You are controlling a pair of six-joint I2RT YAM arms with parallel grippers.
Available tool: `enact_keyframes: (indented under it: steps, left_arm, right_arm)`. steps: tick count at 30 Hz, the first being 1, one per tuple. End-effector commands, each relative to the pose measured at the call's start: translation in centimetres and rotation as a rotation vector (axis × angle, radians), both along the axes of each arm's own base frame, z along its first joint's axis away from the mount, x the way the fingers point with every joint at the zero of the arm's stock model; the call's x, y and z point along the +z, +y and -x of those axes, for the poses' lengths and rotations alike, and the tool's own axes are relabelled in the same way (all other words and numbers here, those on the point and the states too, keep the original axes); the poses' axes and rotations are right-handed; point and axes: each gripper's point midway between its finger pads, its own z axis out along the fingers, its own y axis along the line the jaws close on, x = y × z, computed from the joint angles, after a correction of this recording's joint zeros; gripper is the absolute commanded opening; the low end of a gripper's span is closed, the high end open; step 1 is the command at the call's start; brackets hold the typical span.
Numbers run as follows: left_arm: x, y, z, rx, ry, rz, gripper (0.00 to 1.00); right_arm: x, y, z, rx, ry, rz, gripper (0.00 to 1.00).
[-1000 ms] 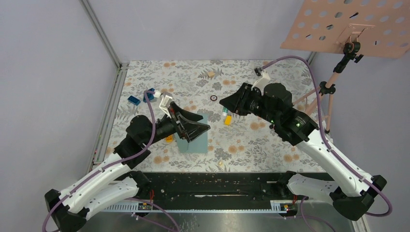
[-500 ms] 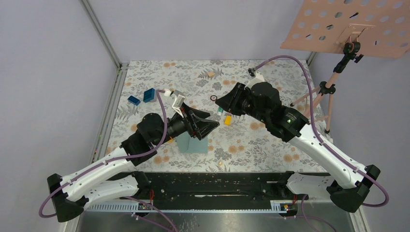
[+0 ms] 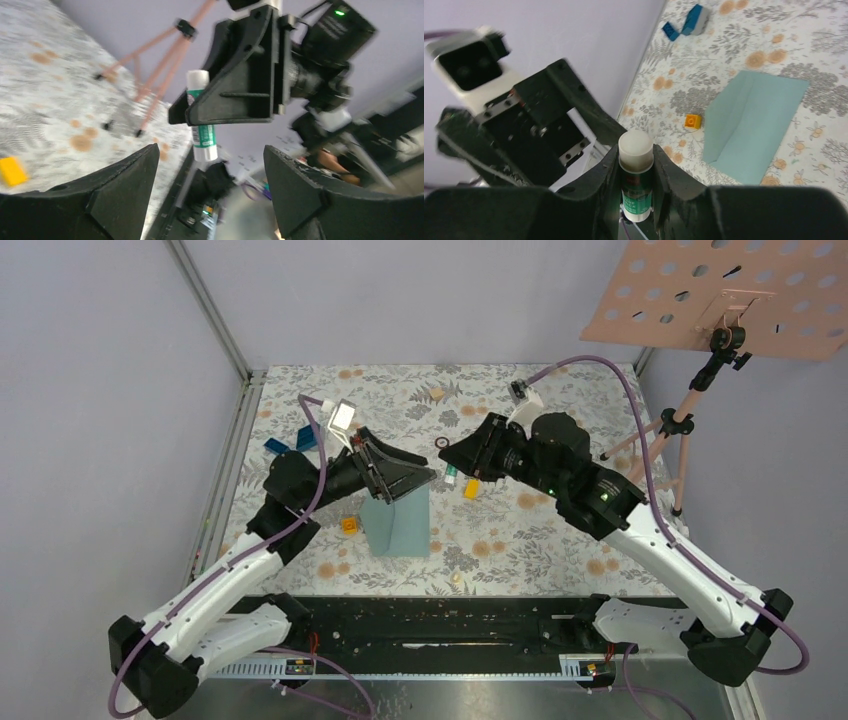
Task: Place the letter into the envelope and seal it
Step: Adjust the solid glue, then unscrew the solid glue.
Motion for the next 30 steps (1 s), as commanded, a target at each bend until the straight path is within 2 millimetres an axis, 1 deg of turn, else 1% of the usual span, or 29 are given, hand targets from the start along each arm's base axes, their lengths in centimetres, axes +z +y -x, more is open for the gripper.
enact_keyframes:
  steps: [1, 4, 5, 6, 7, 9, 12, 14, 19, 24, 27, 30]
  left_arm:
    - [2.6, 0.0, 6.2, -0.396, -0.022, 0.105, 0.79]
    - [3.7, 0.8, 8.8, -0.551, -0.016, 0.179, 0.82]
    - [4.0, 1.0, 9.3, -0.596, -0.011, 0.200, 0.82]
    - [4.6, 1.4, 10.1, -0.639, -0.043, 0.236, 0.82]
    - [4.9, 1.8, 10.4, -0.673, -0.041, 0.268, 0.82]
    - [4.8, 1.7, 10.1, -0.717, 0.007, 0.299, 0.80]
    - [5.1, 1.6, 10.0, -0.716, -0.020, 0.299, 0.78]
    - [5.4, 1.6, 10.1, -0.718, -0.033, 0.300, 0.77]
    - [6.0, 1.6, 9.9, -0.708, -0.032, 0.320, 0.75]
    - [6.6, 1.6, 9.6, -0.695, -0.024, 0.349, 0.73]
    - [7.6, 1.8, 9.5, -0.685, -0.041, 0.372, 0.73]
    - [8.8, 1.7, 9.4, -0.678, -0.060, 0.408, 0.73]
  right_arm:
    - [4.5, 0.8, 2.7, 0.210, -0.162, -0.144, 0.00]
    - [6.4, 1.2, 4.3, 0.369, -0.231, -0.279, 0.00]
    - [7.1, 1.3, 5.0, 0.418, -0.249, -0.330, 0.00]
    - [8.4, 1.3, 5.5, 0.469, -0.293, -0.391, 0.00]
    - [9.0, 1.5, 6.0, 0.512, -0.298, -0.434, 0.00]
    - [9.9, 1.9, 6.8, 0.597, -0.303, -0.505, 0.00]
    - [11.2, 2.1, 7.8, 0.694, -0.292, -0.617, 0.00]
    - [11.7, 2.1, 8.0, 0.722, -0.296, -0.668, 0.00]
    - [12.9, 1.8, 9.1, 0.807, -0.313, -0.731, 0.00]
    - [13.6, 1.4, 10.1, 0.889, -0.326, -0.780, 0.00]
    - [13.9, 1.4, 10.5, 0.926, -0.327, -0.803, 0.00]
    - [14.0, 1.7, 10.7, 0.943, -0.334, -0.801, 0.00]
